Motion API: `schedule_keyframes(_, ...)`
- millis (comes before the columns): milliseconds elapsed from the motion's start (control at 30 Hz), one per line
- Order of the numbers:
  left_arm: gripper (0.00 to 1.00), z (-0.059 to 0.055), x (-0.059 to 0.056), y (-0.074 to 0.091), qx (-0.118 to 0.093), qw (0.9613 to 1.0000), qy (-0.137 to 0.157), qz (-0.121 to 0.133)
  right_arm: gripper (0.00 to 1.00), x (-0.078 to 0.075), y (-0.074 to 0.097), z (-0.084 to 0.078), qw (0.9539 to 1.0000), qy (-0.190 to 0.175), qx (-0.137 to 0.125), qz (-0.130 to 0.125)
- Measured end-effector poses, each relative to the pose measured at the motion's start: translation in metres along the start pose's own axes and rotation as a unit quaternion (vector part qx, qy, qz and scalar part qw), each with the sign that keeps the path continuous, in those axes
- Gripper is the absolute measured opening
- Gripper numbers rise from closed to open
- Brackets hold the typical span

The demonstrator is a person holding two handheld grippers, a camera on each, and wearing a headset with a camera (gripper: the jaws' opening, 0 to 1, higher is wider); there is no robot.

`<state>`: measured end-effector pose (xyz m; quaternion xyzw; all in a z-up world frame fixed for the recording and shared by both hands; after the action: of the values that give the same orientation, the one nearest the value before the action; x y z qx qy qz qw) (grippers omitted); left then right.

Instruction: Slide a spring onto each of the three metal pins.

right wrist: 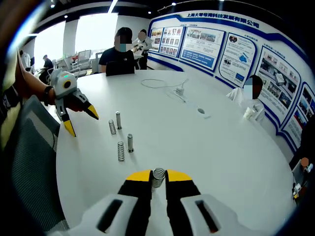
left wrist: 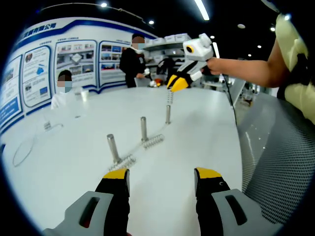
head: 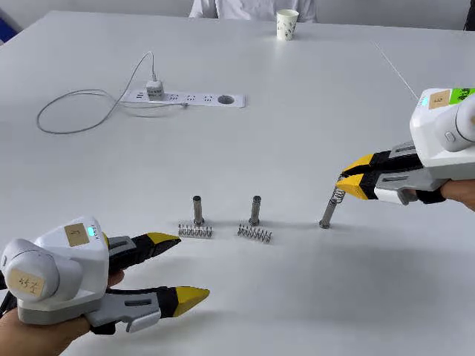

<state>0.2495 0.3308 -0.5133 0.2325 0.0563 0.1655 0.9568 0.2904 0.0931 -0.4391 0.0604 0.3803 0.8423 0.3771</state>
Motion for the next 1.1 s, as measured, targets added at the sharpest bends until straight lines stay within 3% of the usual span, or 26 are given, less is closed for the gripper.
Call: schedule_keyframes(1100,0.53,-0.001,0.001,-0.002,0.004,1.0,0.003,0.002,0.11,0.002,-0.021,-0.015,0.9999,-0.008,0.01,0.007)
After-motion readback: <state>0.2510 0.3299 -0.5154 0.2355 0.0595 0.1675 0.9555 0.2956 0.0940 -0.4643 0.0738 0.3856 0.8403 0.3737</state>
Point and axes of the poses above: the centre of the closed fingertips' face, and the gripper's own axes: y roughly backward along the fingers, x roughly to its left, z roughly out of its top, the point moved 3 cm from there along y, roughly backward along the fingers, and after that the axes turned 4 degrees about x, right-handed, at the moved point
